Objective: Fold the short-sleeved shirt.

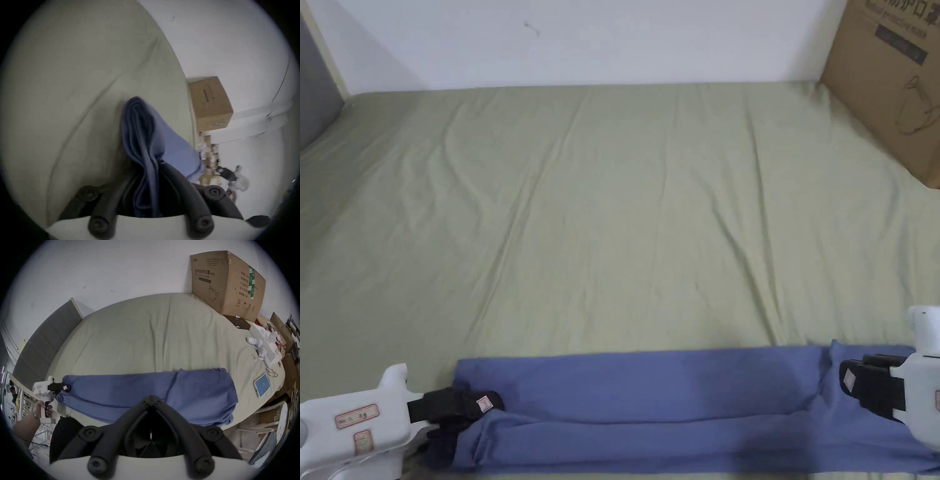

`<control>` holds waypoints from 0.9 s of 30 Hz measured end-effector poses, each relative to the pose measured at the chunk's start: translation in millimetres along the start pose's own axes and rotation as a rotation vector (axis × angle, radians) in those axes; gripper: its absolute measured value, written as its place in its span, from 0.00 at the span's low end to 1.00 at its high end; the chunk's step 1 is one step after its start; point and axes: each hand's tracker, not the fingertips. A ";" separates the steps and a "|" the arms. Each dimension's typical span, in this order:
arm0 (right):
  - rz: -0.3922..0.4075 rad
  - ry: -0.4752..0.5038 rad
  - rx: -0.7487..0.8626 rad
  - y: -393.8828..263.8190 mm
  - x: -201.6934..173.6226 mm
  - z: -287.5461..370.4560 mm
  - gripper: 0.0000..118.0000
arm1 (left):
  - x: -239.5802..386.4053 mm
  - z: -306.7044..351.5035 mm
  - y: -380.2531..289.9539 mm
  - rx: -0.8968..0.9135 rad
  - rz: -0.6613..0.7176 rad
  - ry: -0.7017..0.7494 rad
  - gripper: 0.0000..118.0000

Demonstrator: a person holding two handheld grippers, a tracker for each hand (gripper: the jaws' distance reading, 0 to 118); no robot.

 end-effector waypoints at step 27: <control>-0.012 0.068 0.049 -5.5 32.3 20.7 0.00 | 192.5 -103.2 -51.9 -0.161 -0.292 0.188 0.94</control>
